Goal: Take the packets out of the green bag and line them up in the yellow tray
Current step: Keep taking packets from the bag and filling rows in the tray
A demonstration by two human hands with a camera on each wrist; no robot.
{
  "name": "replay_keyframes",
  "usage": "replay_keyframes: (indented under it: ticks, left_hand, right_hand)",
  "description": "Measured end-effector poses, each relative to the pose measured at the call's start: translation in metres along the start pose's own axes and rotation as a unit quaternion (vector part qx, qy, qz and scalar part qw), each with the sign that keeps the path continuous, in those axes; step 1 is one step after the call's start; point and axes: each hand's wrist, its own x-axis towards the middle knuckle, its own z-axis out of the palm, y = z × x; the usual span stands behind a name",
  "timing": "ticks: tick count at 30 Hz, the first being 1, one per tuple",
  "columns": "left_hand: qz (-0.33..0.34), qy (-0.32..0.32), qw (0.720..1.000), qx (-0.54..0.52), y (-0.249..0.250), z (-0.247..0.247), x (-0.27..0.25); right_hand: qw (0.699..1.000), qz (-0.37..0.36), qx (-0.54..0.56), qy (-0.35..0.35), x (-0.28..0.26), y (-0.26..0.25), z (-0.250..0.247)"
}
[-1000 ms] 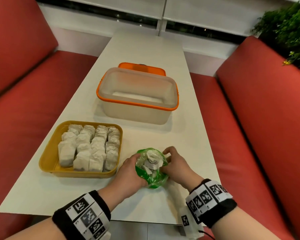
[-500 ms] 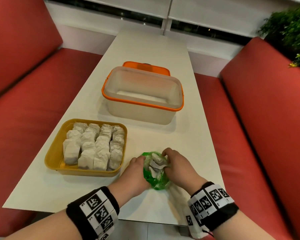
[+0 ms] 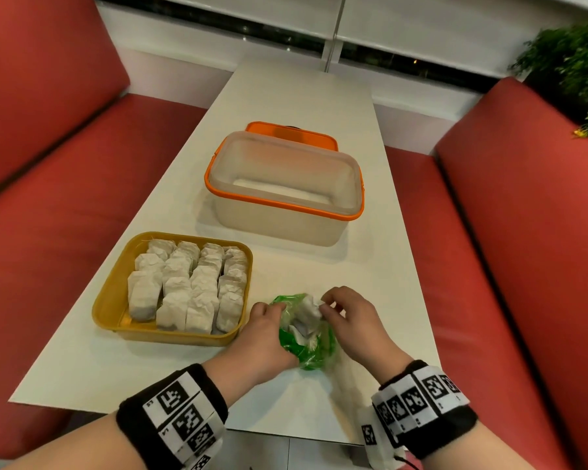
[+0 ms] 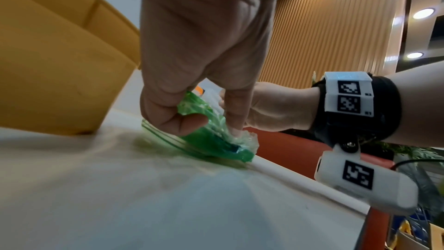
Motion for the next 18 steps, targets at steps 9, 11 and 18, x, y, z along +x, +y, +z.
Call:
replay_keyframes:
  ticks: [9, 11, 18]
  left_hand:
    - [0.044, 0.047, 0.997, 0.052, 0.015, -0.010, -0.021]
    - [0.073, 0.080, 0.993, 0.037, 0.023, -0.013, -0.026]
    - [0.092, 0.002, 0.954, -0.285, 0.038, -0.023, -0.012]
  right_hand:
    - [0.948, 0.078, 0.305, -0.053, -0.008, -0.005, -0.034]
    - [0.942, 0.080, 0.316, -0.078, -0.007, -0.006, -0.037]
    - [0.906, 0.073, 0.388, -0.155, -0.008, -0.022, -0.040]
